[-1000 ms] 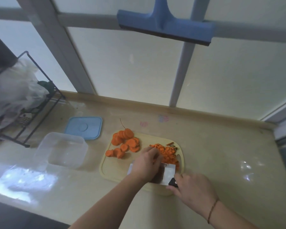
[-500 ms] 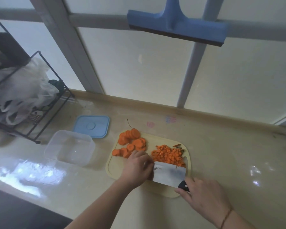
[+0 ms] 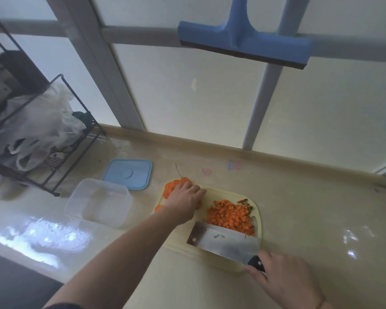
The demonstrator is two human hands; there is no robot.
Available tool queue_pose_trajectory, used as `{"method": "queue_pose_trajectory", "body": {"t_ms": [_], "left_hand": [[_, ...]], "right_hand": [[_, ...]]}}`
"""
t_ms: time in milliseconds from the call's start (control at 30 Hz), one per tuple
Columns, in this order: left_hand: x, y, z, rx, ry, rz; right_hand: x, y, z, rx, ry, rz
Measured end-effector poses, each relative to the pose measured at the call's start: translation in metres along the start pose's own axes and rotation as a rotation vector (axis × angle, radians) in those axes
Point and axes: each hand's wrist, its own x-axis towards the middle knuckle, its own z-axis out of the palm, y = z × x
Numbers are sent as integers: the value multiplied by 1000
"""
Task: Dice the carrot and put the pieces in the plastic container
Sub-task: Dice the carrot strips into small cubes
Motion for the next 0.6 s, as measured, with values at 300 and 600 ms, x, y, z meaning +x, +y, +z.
{"method": "queue_pose_trajectory", "body": {"t_ms": [300,600], "left_hand": [[23,-11,-14,31,-114,69],[25,-19,-18,59,-111,224]], "right_hand": [[-4,3,0,39,-6,45],[-4,1,-2,72,-26,38]]}}
